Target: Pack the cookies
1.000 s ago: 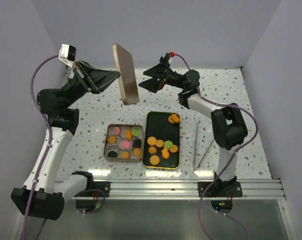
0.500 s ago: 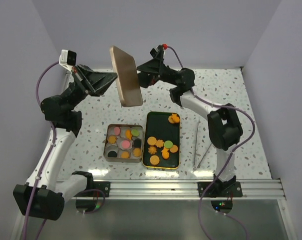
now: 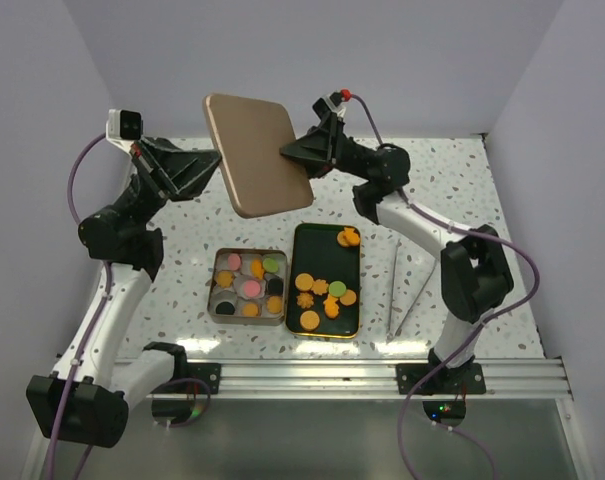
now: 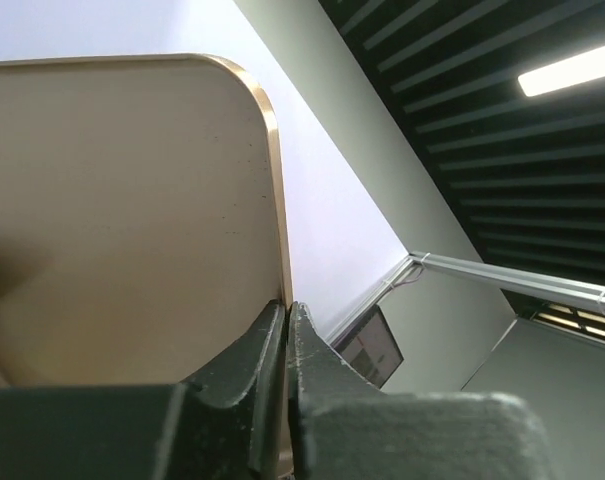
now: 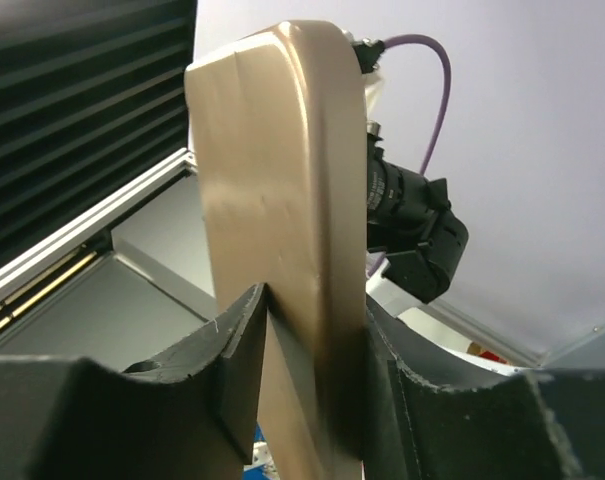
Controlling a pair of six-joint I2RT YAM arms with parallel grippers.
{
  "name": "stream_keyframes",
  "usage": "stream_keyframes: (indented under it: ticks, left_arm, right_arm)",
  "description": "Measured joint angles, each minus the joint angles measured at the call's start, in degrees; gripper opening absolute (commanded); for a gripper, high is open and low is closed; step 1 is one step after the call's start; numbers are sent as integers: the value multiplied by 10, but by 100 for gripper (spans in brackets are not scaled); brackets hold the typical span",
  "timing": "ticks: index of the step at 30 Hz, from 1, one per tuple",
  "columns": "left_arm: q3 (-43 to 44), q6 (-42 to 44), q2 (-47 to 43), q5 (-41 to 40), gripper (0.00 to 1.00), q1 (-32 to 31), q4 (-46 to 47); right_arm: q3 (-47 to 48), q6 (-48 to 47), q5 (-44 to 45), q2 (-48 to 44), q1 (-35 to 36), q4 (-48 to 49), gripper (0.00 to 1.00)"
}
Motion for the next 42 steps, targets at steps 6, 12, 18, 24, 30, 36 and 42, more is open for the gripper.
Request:
stream_keyframes:
  ticks: [6,12,18,24,30,36,42]
  left_arm:
    - [-44,2,-28,1,38,2,-7]
    - [-71,22,-68,12,50,9,-84]
    - [-53,143,-128,31,60,16,-283]
    - [83,398,-101,-26,63,22,-694]
    - [77,591,-69,-186,62,24,-984]
    - [-29,688,-49,-288,60,25,-1101]
    - [-48,742,-3,-347,57,25,-1109]
  right_arm:
    - [-23,0,13,-54,1,1,23]
    - [-40,-6,17,-101,2,0,1]
    - [-71,-52,-6,-163,-2,-100,0]
    - [0,-348,41,-264,-2,-574,0]
    - [15,-530,140,-276,4,-908,0]
    - [-11,-593,211,-277,4,-1069,0]
    - [32,-649,242,-277,3,-1151,0]
